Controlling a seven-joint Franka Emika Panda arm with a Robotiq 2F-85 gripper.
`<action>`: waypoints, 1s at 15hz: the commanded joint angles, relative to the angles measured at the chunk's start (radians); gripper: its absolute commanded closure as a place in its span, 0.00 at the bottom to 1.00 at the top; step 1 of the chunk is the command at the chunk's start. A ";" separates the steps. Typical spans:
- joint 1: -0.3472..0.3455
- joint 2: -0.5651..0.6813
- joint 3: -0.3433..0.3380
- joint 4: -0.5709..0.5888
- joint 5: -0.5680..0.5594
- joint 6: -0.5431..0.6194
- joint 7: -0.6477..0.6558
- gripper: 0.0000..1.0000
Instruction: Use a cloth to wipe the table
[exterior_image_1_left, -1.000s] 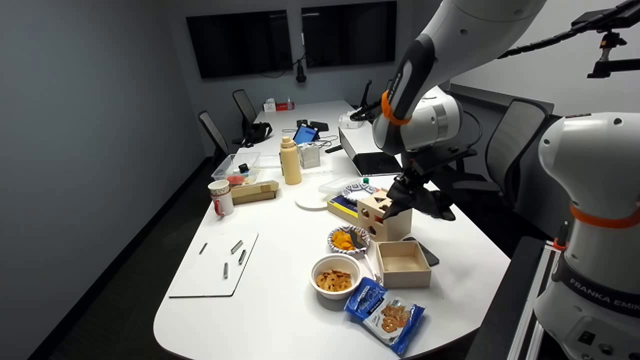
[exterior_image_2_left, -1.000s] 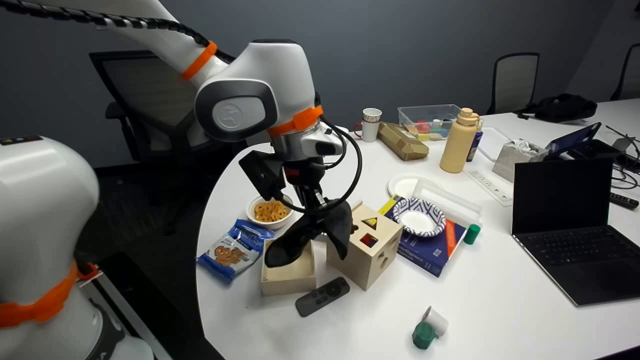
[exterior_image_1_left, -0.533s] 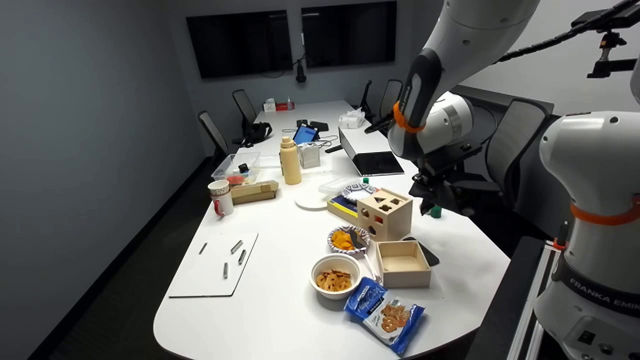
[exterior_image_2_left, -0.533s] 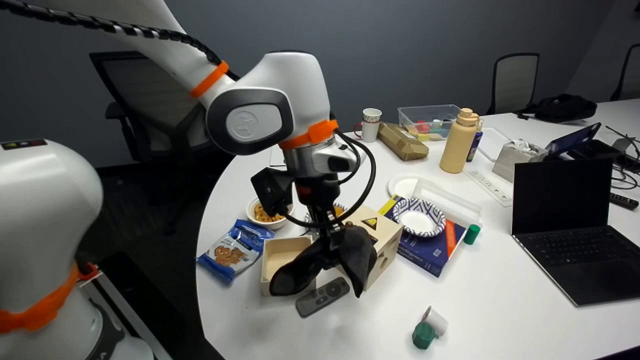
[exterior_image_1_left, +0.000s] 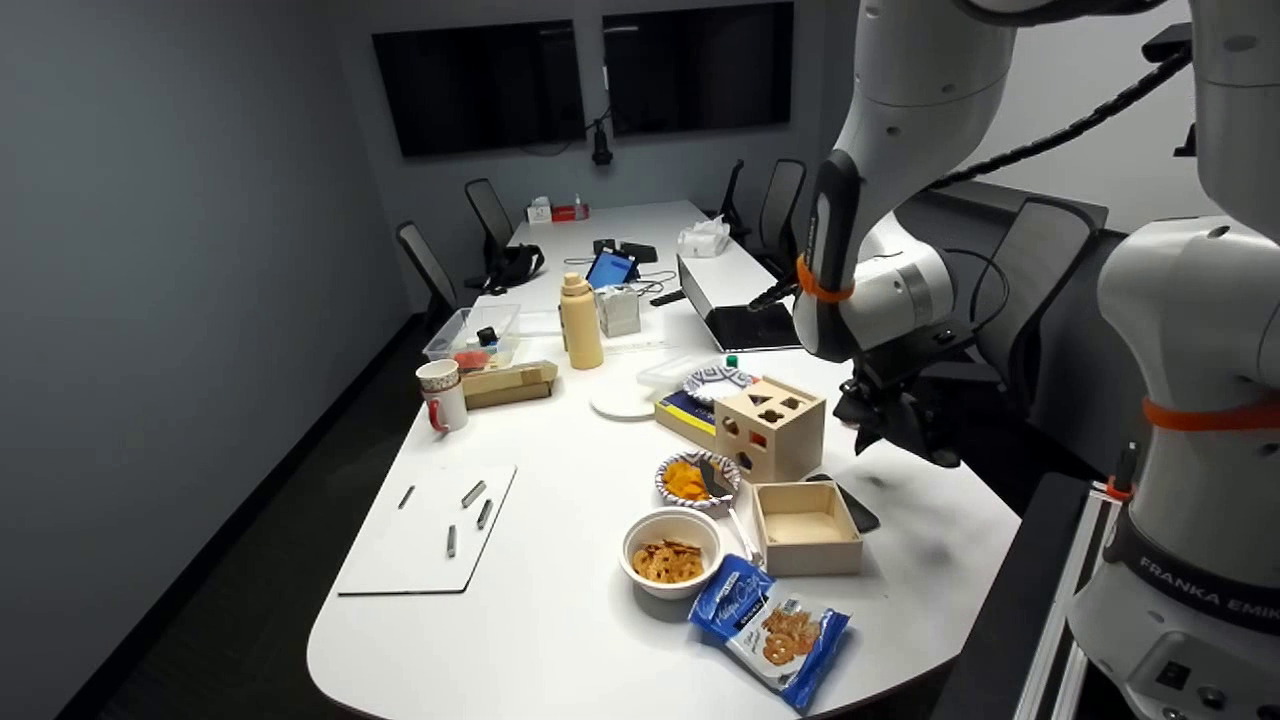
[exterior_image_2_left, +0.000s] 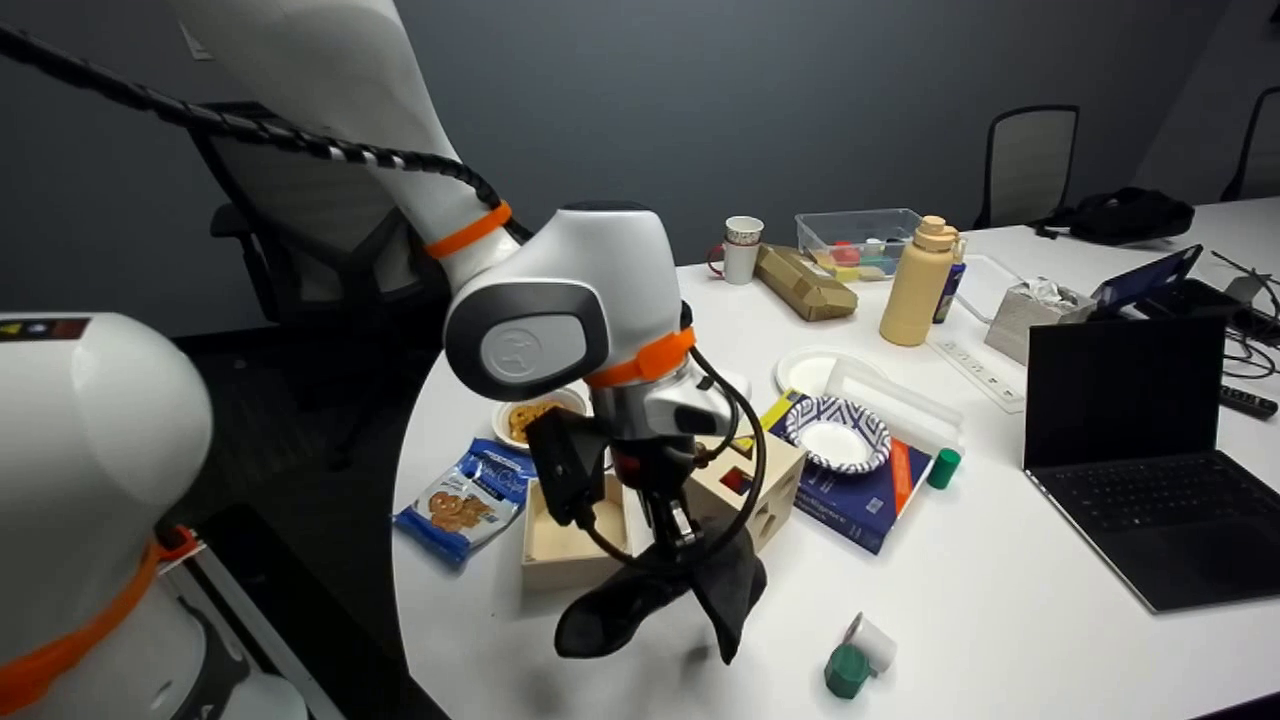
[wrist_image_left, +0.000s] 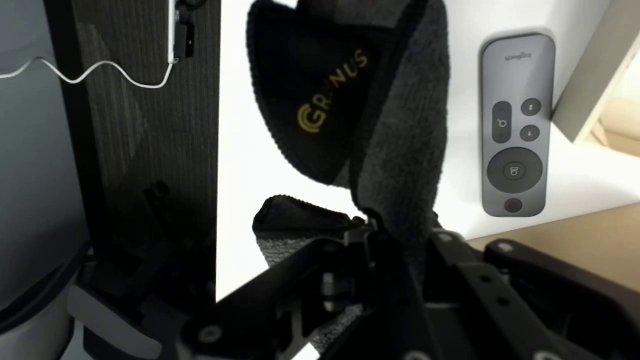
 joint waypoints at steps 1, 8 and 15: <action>-0.268 -0.127 0.221 0.002 0.061 0.101 -0.094 0.98; -0.786 -0.092 0.707 0.112 0.291 0.096 -0.325 0.98; -1.095 0.102 0.952 0.268 0.440 0.079 -0.504 0.98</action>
